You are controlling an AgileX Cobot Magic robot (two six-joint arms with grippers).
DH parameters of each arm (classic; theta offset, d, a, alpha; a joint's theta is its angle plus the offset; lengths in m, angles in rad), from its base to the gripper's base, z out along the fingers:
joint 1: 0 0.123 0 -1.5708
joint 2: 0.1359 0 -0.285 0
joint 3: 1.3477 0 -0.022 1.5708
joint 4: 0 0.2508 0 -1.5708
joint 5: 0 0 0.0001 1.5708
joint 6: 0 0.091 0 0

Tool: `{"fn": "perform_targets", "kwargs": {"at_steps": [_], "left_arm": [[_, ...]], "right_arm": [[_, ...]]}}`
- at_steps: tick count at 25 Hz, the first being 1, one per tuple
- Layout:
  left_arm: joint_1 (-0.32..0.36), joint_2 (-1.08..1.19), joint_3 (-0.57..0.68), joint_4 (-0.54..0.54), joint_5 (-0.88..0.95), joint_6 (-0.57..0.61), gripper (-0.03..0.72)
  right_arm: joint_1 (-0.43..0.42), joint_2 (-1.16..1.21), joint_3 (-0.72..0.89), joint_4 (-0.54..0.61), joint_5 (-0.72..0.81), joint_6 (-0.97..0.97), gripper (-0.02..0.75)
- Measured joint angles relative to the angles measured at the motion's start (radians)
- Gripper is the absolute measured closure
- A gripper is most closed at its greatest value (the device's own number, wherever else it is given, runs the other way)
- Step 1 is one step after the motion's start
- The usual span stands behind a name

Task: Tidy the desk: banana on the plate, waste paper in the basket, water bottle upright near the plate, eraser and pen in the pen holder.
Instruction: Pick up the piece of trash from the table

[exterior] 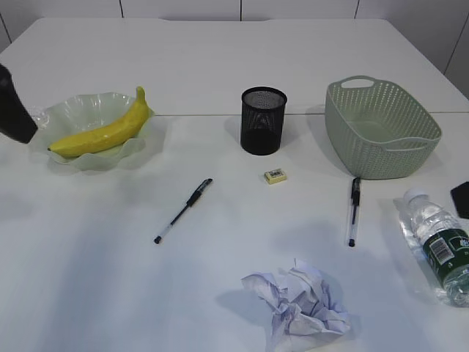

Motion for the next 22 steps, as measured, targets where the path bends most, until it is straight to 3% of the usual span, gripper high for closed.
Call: {"fn": "perform_targets", "kwargs": {"at_steps": [4,12,22], "left_arm": [[0.000,-0.094,0.075,0.005,-0.009,0.000,0.256],[0.000,-0.156,0.084,0.005,-0.004,0.000,0.256],[0.000,-0.156,0.084,0.005,0.012,0.000,0.257]], "right_arm": [[0.076,0.117,0.000,0.030,-0.022,-0.016,0.189],[0.301,0.398,-0.001,0.011,-0.142,-0.024,0.192],[0.329,0.688,-0.100,-0.100,-0.195,-0.038,0.180]]}}
